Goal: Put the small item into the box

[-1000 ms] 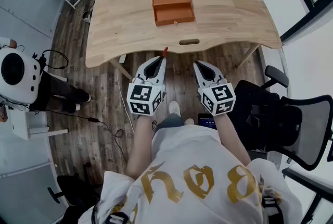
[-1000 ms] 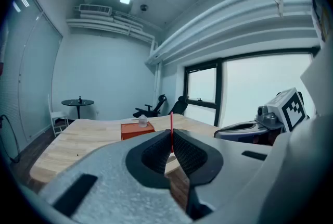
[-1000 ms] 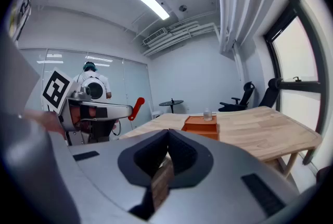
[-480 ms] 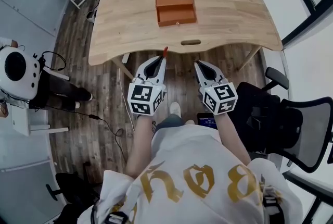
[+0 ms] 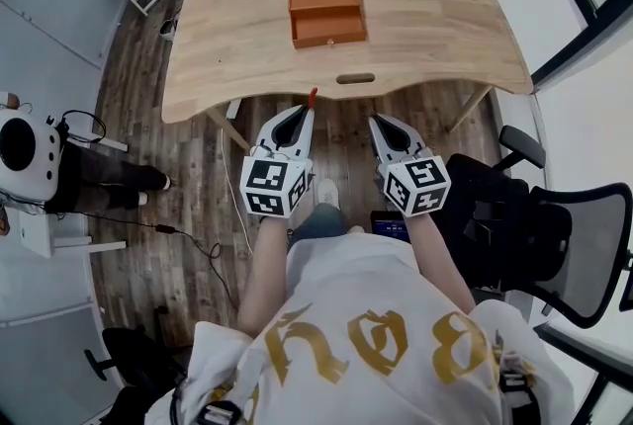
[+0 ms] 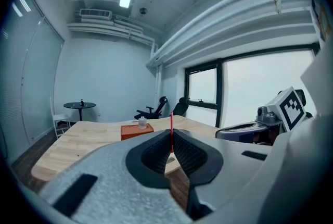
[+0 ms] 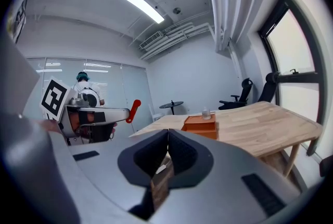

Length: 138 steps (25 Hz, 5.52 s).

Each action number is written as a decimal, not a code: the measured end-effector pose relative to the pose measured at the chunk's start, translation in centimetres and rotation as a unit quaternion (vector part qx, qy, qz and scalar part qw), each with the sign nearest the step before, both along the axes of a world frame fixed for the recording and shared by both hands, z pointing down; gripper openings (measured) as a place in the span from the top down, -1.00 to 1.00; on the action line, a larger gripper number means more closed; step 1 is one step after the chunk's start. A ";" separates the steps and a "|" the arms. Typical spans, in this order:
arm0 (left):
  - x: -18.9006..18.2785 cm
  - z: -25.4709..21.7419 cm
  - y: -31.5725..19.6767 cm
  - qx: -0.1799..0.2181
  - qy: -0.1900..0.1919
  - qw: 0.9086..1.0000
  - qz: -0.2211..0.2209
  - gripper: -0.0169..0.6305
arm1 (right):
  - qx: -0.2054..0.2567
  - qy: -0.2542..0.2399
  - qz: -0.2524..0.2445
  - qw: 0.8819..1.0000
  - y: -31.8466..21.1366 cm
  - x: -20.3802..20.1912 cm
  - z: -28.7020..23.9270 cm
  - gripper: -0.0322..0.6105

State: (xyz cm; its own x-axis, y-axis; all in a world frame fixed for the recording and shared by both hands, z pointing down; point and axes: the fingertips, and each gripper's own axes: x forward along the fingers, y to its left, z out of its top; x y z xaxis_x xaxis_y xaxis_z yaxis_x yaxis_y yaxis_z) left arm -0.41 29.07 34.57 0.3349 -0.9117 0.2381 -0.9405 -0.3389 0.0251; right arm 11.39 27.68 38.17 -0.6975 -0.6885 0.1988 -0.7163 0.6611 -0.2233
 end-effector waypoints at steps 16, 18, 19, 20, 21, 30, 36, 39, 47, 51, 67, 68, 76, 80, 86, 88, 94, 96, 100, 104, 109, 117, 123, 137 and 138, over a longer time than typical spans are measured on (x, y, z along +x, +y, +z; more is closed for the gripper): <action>-4.1 3.3 -20.4 -0.021 0.012 1.000 0.018 0.89 | -0.019 0.023 0.000 1.000 -18.4 -3.8 3.3 0.86; -5.5 3.8 -24.0 -0.032 0.014 0.999 0.024 0.89 | -0.033 0.027 0.020 0.999 -22.0 -4.6 4.1 0.86; -6.2 4.1 -25.7 -0.037 0.015 0.999 0.027 0.89 | -0.039 0.030 0.030 0.998 -23.7 -5.0 4.4 0.86; -6.8 4.3 -27.4 -0.041 0.017 0.999 0.029 0.89 | -0.043 0.033 0.038 0.998 -25.4 -5.4 4.6 0.86; -7.5 4.4 -29.0 -0.043 0.018 0.998 0.031 0.89 | -0.046 0.035 0.045 0.997 -27.0 -5.8 4.8 0.86; -11.2 4.8 -38.7 -0.044 0.029 0.997 0.061 0.89 | -0.047 0.049 0.086 0.994 -36.1 -9.1 4.9 0.86; -10.9 4.0 -40.1 -0.030 0.034 0.996 0.077 0.89 | -0.041 0.050 0.099 0.993 -36.8 -9.0 4.4 0.86; -10.9 3.6 -40.0 -0.024 0.036 0.996 0.077 0.89 | -0.033 0.046 0.102 0.993 -36.7 -8.9 3.8 0.86; -10.3 2.2 -39.5 -0.008 0.028 0.996 0.083 0.89 | -0.011 0.034 0.104 0.994 -36.5 -8.5 2.2 0.86; -10.4 2.0 -39.4 -0.003 0.029 0.997 0.075 0.89 | -0.008 0.029 0.095 0.995 -36.5 -8.7 2.0 0.86; -9.5 3.7 -41.1 -0.026 0.018 0.996 0.082 0.89 | -0.016 0.016 0.082 0.996 -38.0 -8.4 2.7 0.86; -9.4 3.9 -41.3 -0.028 0.017 0.996 0.085 0.89 | -0.015 0.011 0.076 0.997 -38.1 -8.4 2.6 0.86; -9.8 4.7 -41.8 -0.037 0.018 0.996 0.079 0.89 | -0.028 0.018 0.074 0.997 -39.1 -8.5 3.8 0.86; -9.7 5.3 -41.9 -0.043 0.019 0.996 0.078 0.89 | -0.037 0.021 0.069 0.997 -39.2 -8.8 4.8 0.86; -9.8 6.3 -41.9 -0.056 0.018 0.995 0.078 0.89 | -0.050 0.022 0.070 0.996 -39.6 -8.7 5.8 0.86; -9.9 6.8 -41.8 -0.062 0.019 0.995 0.076 0.89 | -0.055 0.025 0.069 0.996 -39.5 -8.8 6.3 0.86; -10.2 8.6 -41.3 -0.079 0.017 0.994 0.077 0.89 | -0.065 0.031 0.065 0.995 -39.4 -9.1 7.6 0.86; -10.3 9.1 -41.4 -0.083 0.015 0.993 0.077 0.89 | -0.068 0.032 0.066 0.995 -39.6 -9.0 7.9 0.86; -10.2 10.3 -41.5 -0.097 0.013 0.992 0.079 0.89 | -0.078 0.022 0.068 0.994 -39.9 -8.8 8.7 0.86; -9.9 11.5 -41.5 -0.111 0.010 0.990 0.083 0.89 | -0.090 0.026 0.066 0.993 -39.8 -8.6 9.8 0.86; -9.4 12.9 -41.7 -0.126 0.005 0.988 0.089 0.89 | -0.099 0.032 0.066 0.992 -40.1 -8.2 10.6 0.86; -9.2 15.1 -41.6 -0.147 -0.031 0.984 0.094 0.89 | -0.123 0.037 0.058 0.990 -40.7 -8.1 12.6 0.86; -9.1 16.6 -41.8 -0.167 -0.033 0.981 0.095 0.89 | -0.135 0.040 0.050 0.989 -41.4 -8.4 13.6 0.86; -7.8 19.8 -42.5 -0.202 -0.069 0.968 0.132 0.89 | -0.161 0.053 0.047 0.984 -42.3 -8.3 15.9 0.86; -7.7 20.1 -42.5 -0.204 -0.070 0.967 0.135 0.89 | -0.162 0.054 0.047 0.984 -42.4 -8.2 16.1 0.86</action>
State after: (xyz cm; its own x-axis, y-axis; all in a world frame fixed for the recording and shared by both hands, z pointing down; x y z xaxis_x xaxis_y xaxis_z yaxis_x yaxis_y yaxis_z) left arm -8.12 -13.45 54.64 0.4854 -0.6163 0.6201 -0.8235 -0.5606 0.0874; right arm 3.17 -14.68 54.23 -0.5956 -0.6374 0.4888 -0.8026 0.4965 -0.3305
